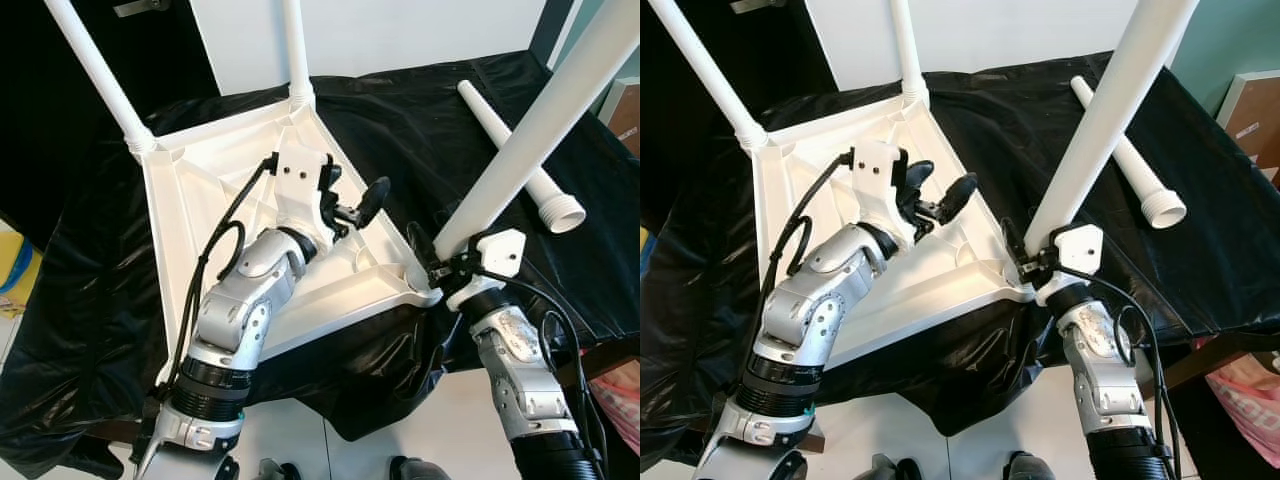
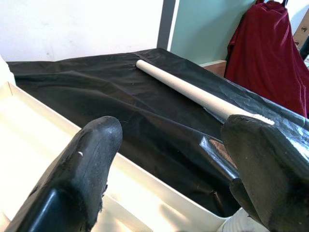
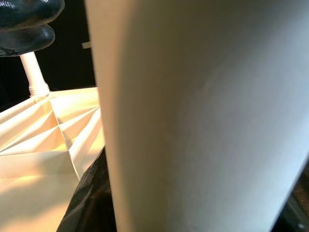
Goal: Building children table
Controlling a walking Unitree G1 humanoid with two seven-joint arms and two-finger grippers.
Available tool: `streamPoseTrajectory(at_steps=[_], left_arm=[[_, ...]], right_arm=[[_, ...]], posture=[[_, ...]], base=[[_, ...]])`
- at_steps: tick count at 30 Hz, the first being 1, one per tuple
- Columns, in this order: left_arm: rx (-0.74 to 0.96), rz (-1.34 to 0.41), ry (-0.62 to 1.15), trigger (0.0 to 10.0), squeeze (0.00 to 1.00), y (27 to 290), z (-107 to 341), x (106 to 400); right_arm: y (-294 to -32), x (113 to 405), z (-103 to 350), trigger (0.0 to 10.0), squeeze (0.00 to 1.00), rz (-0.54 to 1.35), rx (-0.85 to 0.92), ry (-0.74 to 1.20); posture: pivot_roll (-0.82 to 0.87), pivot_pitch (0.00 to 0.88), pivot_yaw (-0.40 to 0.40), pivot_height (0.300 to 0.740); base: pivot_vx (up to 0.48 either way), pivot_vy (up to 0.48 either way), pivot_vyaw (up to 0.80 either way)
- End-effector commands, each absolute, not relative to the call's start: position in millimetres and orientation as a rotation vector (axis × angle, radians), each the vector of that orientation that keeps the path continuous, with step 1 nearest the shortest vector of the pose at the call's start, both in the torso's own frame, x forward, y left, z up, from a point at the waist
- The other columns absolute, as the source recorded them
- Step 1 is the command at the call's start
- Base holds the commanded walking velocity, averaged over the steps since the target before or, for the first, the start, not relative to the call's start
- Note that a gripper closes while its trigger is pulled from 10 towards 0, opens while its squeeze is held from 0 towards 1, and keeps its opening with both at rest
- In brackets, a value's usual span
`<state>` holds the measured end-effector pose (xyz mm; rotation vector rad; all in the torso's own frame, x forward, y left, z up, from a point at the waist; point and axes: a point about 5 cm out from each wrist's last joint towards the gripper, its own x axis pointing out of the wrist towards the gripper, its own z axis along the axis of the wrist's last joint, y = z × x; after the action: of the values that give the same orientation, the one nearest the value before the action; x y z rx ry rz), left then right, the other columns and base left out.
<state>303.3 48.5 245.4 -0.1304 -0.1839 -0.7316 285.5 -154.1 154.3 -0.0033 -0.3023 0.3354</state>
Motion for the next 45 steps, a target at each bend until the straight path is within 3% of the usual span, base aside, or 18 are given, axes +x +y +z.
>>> streamPoseTrajectory(at_steps=[1, 15, 35, 45], left_arm=[[-0.128, -0.742, -0.193, 10.0, 0.00, 51.3, 248.5, 302.1], [-0.130, -0.741, -0.198, 10.0, 0.00, 51.6, 250.4, 302.2], [-0.134, -0.735, -0.202, 10.0, 0.00, 52.1, 251.5, 301.2], [-0.138, -0.735, -0.203, 10.0, 0.00, 51.6, 251.0, 301.0]], right_arm=[[-159.3, 279.9, 99.8, 10.0, 0.00, 0.289, 0.021, -0.003], [-158.0, 289.7, 104.5, 10.0, 0.00, 0.347, -0.120, 0.039], [-158.0, 290.6, 109.6, 10.0, 0.00, 0.094, 0.050, 0.055], [-158.2, 286.8, 118.4, 10.0, 0.00, 0.109, -0.111, -0.044]], posture=[[-0.12, 0.181, 0.112, 0.740], [-0.12, 0.178, 0.115, 0.740], [-0.12, 0.181, 0.112, 0.740], [-0.13, 0.182, 0.105, 0.740]], base=[[0.000, 0.000, 0.00], [0.000, 0.000, 0.00], [0.000, 0.000, 0.00], [0.000, 0.000, 0.00]])
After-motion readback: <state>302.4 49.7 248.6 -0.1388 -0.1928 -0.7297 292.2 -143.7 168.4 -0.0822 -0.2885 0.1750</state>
